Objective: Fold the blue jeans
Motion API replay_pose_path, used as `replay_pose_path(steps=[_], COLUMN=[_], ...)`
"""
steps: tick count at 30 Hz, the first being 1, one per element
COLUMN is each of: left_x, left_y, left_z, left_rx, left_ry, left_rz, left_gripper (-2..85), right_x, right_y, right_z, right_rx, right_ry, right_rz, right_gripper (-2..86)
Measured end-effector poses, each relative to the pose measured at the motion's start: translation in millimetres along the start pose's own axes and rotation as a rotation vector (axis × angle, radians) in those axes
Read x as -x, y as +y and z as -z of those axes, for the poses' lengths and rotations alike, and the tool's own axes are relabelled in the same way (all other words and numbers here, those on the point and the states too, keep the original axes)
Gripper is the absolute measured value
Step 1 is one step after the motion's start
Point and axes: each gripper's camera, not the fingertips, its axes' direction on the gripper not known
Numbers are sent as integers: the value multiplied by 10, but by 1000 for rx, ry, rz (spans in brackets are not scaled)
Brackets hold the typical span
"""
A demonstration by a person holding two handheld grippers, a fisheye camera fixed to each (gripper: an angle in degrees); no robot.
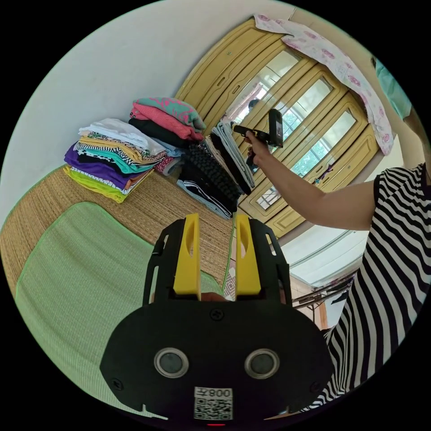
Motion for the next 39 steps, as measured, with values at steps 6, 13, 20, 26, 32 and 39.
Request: replay_pose_path(steps=[6, 13, 20, 26, 32, 39], left_x=[322, 690, 821, 798, 711, 612], left_y=[-421, -491, -447, -409, -296, 233], left_z=[-309, -392, -236, 102, 649, 1697], left_rx=[24, 68, 63, 37, -24, -141], left_ry=[28, 47, 73, 80, 56, -42], left_rz=[-19, 7, 17, -15, -49, -35], left_gripper=[116, 97, 83, 82, 92, 101], right_x=[-118, -312, -1195, -2082, -2180, -1650], right_y=[-417, -557, -658, -668, -890, -1126], right_z=[-823, -1024, -910, -254, 726, 1785], right_rx=[142, 112, 137, -19, -187, -328], right_ry=[-14, -15, -303, -585, -850, -1158], right_rz=[41, 90, -148, -358, -280, -137], right_gripper=[94, 54, 15, 6, 7, 21])
